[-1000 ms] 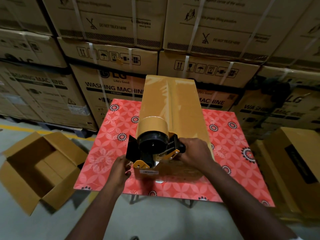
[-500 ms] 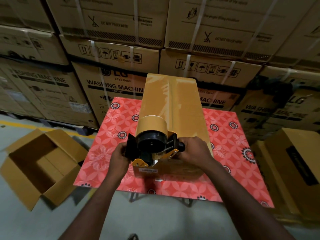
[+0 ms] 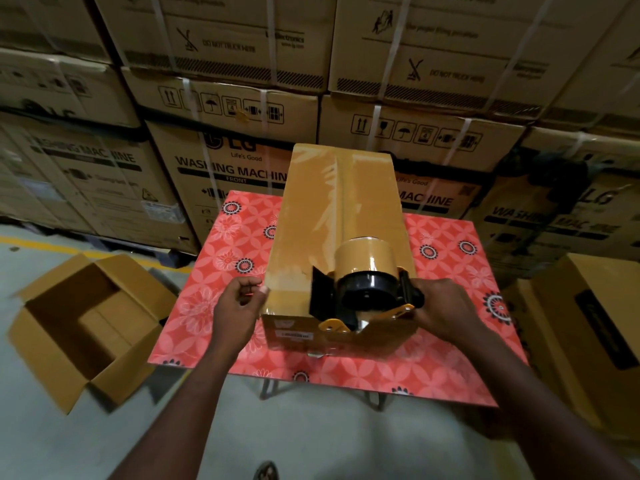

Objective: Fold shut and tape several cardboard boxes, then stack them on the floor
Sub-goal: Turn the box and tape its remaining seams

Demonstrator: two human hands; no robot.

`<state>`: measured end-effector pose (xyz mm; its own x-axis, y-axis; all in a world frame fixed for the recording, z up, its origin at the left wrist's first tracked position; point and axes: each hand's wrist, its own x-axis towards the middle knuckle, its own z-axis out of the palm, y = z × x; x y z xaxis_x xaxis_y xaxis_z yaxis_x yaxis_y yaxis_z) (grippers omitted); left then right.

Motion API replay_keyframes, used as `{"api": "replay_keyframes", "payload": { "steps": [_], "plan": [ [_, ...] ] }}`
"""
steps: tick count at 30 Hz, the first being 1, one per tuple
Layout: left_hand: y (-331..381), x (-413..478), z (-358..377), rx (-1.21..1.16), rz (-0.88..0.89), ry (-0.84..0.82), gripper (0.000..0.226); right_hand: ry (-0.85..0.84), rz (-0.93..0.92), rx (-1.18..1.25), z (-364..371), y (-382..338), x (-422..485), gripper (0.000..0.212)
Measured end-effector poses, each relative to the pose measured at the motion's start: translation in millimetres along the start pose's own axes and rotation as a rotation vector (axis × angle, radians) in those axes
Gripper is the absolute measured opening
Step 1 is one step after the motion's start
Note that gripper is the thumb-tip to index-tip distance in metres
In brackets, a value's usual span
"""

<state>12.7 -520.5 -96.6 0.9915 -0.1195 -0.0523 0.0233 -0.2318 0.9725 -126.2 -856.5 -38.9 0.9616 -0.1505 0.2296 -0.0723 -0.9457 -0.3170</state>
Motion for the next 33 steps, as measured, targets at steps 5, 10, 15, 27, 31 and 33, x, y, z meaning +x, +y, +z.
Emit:
{"api": "replay_keyframes", "payload": {
  "steps": [5,10,15,27,31,33],
  "plan": [
    [12,-6,2,0.311,0.294,0.037,0.006,-0.088,-0.010,0.122,-4,7,0,0.024],
    [17,-38,26,0.798,0.624,-0.113,0.023,-0.154,-0.036,0.177,-10,-3,11,0.030],
    [16,-50,36,0.797,0.656,-0.242,0.057,-0.186,-0.019,0.215,-3,0,8,0.022],
    [13,-47,28,0.665,0.604,-0.249,0.047,-0.103,-0.001,0.174,-26,64,-20,0.023],
    [12,-50,36,0.659,0.583,-0.208,0.049,-0.120,0.048,0.188,-29,107,-37,0.027],
    [13,-55,43,0.686,0.583,-0.165,0.051,-0.098,0.053,0.193,-25,105,-42,0.024]
  ]
}}
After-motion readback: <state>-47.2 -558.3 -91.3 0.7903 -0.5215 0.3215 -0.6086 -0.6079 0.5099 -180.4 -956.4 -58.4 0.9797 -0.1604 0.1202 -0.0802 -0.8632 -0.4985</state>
